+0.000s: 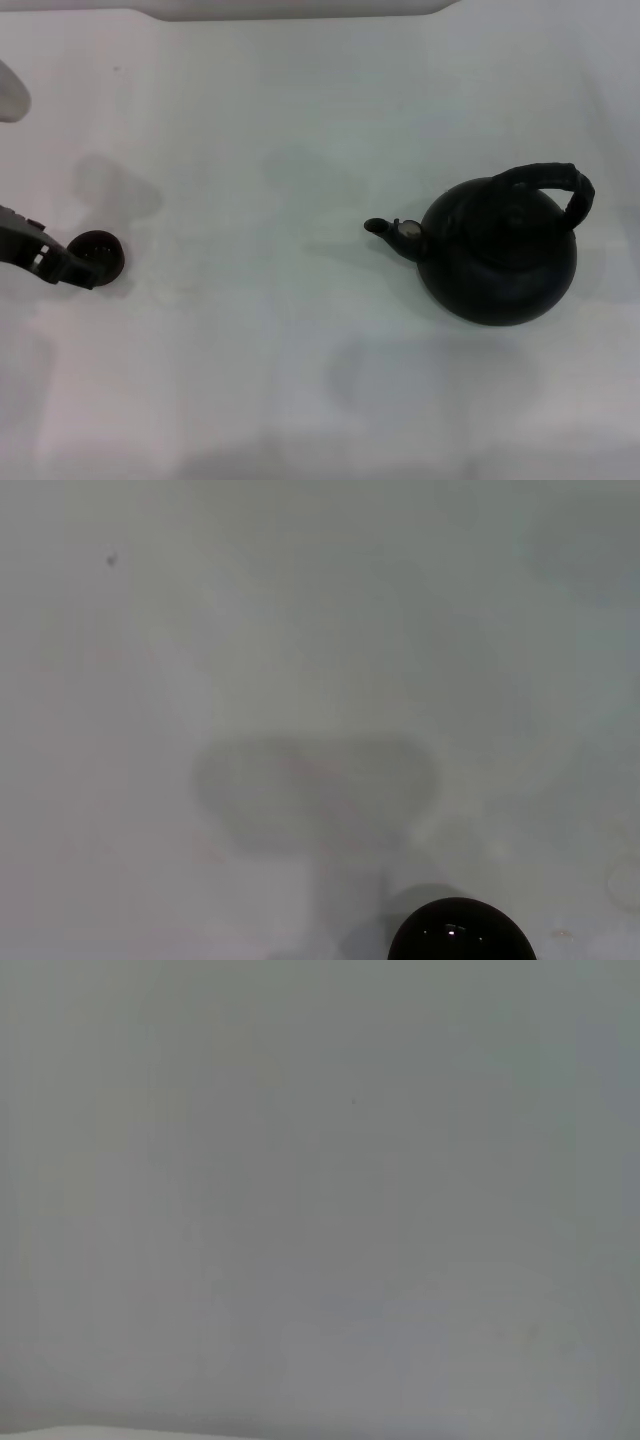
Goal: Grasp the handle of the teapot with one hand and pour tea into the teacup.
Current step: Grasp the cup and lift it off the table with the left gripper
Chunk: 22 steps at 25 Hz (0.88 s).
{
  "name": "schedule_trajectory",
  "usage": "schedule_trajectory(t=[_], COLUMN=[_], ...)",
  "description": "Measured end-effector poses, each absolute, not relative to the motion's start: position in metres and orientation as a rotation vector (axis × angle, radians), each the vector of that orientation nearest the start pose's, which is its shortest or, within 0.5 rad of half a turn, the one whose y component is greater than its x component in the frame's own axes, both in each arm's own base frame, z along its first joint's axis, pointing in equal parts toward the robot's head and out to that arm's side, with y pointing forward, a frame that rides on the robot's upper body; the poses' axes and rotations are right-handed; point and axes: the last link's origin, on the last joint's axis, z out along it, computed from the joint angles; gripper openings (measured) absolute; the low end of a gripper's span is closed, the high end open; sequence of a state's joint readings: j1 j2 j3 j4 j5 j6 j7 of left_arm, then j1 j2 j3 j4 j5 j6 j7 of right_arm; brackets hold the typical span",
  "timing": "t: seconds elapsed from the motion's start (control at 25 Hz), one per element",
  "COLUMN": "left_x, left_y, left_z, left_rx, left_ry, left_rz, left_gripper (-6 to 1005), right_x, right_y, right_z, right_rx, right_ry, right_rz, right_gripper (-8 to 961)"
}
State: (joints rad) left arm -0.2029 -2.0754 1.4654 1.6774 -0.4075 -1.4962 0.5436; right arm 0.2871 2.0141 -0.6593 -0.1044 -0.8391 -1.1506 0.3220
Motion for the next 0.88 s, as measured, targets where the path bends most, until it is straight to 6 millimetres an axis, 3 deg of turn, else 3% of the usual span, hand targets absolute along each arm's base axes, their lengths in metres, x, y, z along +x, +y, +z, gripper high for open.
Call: schedule_trajectory(t=[0.88], left_x=[-0.265], left_y=[0.300], left_z=[0.025], left_rx=[-2.305], left_ry=[-1.012], left_rz=[0.538], left_gripper=[875], right_x=[0.414], right_y=[0.280], right_z=[0.046], right_rx=[-1.545], right_ry=[0.612], right_rz=[0.479], right_gripper=[871])
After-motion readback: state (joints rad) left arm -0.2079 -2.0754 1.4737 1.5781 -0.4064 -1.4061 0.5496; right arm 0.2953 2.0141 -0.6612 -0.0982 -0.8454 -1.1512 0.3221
